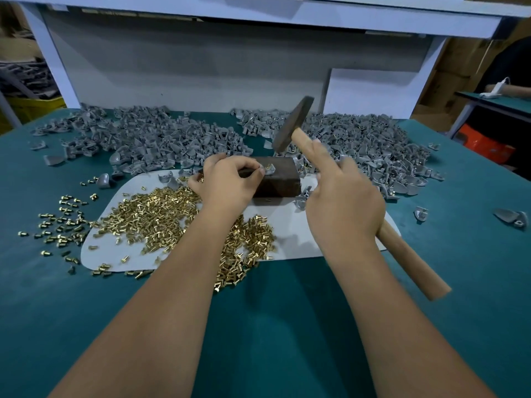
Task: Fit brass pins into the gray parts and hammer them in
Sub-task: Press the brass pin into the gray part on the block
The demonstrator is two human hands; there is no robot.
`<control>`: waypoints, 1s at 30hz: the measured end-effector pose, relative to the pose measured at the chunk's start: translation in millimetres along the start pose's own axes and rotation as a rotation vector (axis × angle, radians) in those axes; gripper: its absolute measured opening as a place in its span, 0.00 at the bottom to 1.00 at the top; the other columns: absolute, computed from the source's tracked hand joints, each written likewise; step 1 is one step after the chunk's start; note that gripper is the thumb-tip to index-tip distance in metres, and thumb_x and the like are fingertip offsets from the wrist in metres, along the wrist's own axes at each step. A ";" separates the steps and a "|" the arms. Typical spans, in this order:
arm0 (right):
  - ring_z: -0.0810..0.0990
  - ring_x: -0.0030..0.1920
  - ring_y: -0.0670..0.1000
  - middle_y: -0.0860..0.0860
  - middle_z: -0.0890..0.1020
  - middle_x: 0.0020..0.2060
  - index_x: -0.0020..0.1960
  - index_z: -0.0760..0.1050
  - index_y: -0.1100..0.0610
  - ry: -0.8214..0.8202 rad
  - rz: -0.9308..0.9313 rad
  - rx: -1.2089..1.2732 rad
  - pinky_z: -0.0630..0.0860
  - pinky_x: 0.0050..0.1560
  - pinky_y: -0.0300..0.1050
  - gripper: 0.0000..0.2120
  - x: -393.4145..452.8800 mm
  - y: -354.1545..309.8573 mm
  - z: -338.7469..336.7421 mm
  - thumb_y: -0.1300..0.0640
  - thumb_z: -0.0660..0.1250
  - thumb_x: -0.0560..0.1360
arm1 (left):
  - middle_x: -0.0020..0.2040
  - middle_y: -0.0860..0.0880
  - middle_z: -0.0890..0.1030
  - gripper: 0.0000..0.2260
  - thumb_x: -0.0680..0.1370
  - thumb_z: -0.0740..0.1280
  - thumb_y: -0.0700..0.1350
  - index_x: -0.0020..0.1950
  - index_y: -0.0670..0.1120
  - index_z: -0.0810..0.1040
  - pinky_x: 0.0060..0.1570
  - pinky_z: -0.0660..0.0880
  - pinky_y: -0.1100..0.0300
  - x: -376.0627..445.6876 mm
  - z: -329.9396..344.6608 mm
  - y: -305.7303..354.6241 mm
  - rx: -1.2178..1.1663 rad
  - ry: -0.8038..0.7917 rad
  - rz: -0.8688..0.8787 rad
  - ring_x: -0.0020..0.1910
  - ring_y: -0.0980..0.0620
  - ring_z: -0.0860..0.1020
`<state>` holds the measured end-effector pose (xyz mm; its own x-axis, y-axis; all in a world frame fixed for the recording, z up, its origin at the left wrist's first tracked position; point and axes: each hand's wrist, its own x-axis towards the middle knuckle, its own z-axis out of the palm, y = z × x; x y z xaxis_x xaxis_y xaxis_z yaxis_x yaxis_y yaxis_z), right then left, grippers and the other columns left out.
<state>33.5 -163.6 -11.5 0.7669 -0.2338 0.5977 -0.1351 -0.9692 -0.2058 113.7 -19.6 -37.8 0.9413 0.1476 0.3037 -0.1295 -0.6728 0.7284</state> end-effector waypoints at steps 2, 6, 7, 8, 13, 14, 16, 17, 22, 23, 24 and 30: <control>0.65 0.37 0.52 0.54 0.75 0.46 0.74 0.60 0.44 0.075 -0.016 -0.009 0.59 0.34 0.46 0.34 -0.1 1.0 -3.5 0.62 0.67 0.73 | 0.61 0.62 0.77 0.03 0.76 0.70 0.56 0.43 0.61 0.81 0.65 0.50 0.47 0.8 0.5 -0.9 -0.010 0.008 0.000 0.73 0.56 0.60; 0.72 0.43 0.55 0.53 0.76 0.48 0.74 0.59 0.42 -0.002 -0.126 -0.098 0.60 0.38 0.47 0.32 -1.5 -0.9 -0.9 0.61 0.64 0.75 | 0.49 0.68 0.70 0.07 0.75 0.72 0.55 0.38 0.63 0.79 0.67 0.49 0.47 -0.6 0.3 0.9 -0.042 0.024 -0.010 0.73 0.56 0.60; 0.71 0.42 0.55 0.53 0.76 0.47 0.74 0.59 0.41 0.002 -0.120 -0.099 0.60 0.37 0.47 0.32 -0.9 -1.3 -0.4 0.61 0.64 0.75 | 0.50 0.68 0.70 0.08 0.75 0.72 0.55 0.36 0.63 0.78 0.67 0.50 0.47 -0.5 0.4 0.9 -0.051 0.027 -0.012 0.73 0.56 0.60; 0.69 0.40 0.54 0.54 0.76 0.46 0.74 0.60 0.42 0.037 -0.106 -0.091 0.60 0.36 0.47 0.33 -0.4 -1.2 -1.3 0.62 0.65 0.74 | 0.53 0.68 0.72 0.09 0.75 0.72 0.55 0.36 0.63 0.77 0.68 0.49 0.46 -0.4 0.8 0.0 -0.058 0.025 -0.016 0.73 0.56 0.60; 0.74 0.40 0.56 0.54 0.77 0.45 0.72 0.65 0.44 0.080 -0.133 -0.101 0.60 0.37 0.46 0.31 -4.0 -1.0 -2.0 0.65 0.65 0.73 | 0.61 0.62 0.74 0.07 0.74 0.73 0.55 0.36 0.63 0.80 0.68 0.50 0.45 0.3 3.0 -1.8 -0.068 0.045 -0.014 0.72 0.56 0.59; 0.75 0.43 0.57 0.53 0.77 0.47 0.73 0.63 0.43 0.034 -0.159 -0.115 0.60 0.38 0.46 0.31 -5.3 -1.3 0.0 0.63 0.63 0.74 | 0.58 0.64 0.73 0.10 0.74 0.73 0.54 0.34 0.64 0.78 0.68 0.50 0.46 -0.5 3.1 -1.4 -0.082 0.052 -0.009 0.72 0.56 0.59; 0.76 0.43 0.57 0.53 0.77 0.46 0.72 0.65 0.44 0.031 -0.156 -0.096 0.61 0.38 0.46 0.30 -6.2 -4.5 -0.9 0.63 0.65 0.74 | 0.57 0.64 0.72 0.11 0.73 0.74 0.55 0.33 0.64 0.77 0.67 0.51 0.47 -0.1 4.4 -1.1 -0.076 0.070 -0.011 0.72 0.56 0.60; 0.76 0.40 0.58 0.54 0.77 0.44 0.72 0.67 0.46 0.060 -0.135 -0.073 0.61 0.36 0.46 0.31 -6.2 -6.6 -3.3 0.64 0.66 0.72 | 0.60 0.61 0.75 0.08 0.73 0.74 0.55 0.35 0.64 0.79 0.67 0.51 0.46 0.7 5.2 -1.4 -0.057 0.080 -0.016 0.72 0.55 0.61; 0.75 0.43 0.56 0.53 0.76 0.47 0.73 0.63 0.44 -0.001 -0.155 -0.103 0.61 0.36 0.46 0.31 -7.1 -5.1 0.9 0.62 0.65 0.74 | 0.64 0.57 0.75 0.12 0.73 0.74 0.56 0.31 0.66 0.76 0.64 0.49 0.49 0.5 5.0 -1.9 -0.070 0.071 -0.009 0.72 0.55 0.61; 0.75 0.42 0.56 0.53 0.77 0.46 0.73 0.64 0.45 0.009 -0.140 -0.088 0.61 0.36 0.46 0.31 -7.7 -4.6 0.3 0.63 0.65 0.74 | 0.65 0.57 0.75 0.13 0.73 0.74 0.56 0.31 0.66 0.75 0.64 0.49 0.49 0.7 4.8 -1.5 -0.062 0.070 -0.012 0.72 0.55 0.61; 0.75 0.40 0.57 0.54 0.77 0.45 0.72 0.65 0.46 0.032 -0.123 -0.068 0.62 0.35 0.46 0.31 -8.3 -5.4 -1.1 0.64 0.66 0.73 | 0.66 0.56 0.75 0.12 0.73 0.73 0.56 0.31 0.65 0.75 0.65 0.49 0.48 1.2 4.9 -1.2 -0.041 0.067 -0.018 0.73 0.55 0.61; 0.75 0.43 0.55 0.52 0.75 0.48 0.74 0.58 0.42 -0.030 -0.122 -0.108 0.61 0.35 0.46 0.33 -8.4 -5.9 2.3 0.61 0.64 0.75 | 0.64 0.59 0.76 0.11 0.74 0.72 0.57 0.33 0.66 0.76 0.66 0.49 0.46 2.6 3.8 -2.1 -0.031 0.043 -0.023 0.72 0.56 0.60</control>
<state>29.3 -155.8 -17.1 0.7997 -0.1130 0.5897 -0.1054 -0.9933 -0.0475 117.6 -20.6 -40.8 0.9298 0.1945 0.3126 -0.1183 -0.6462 0.7539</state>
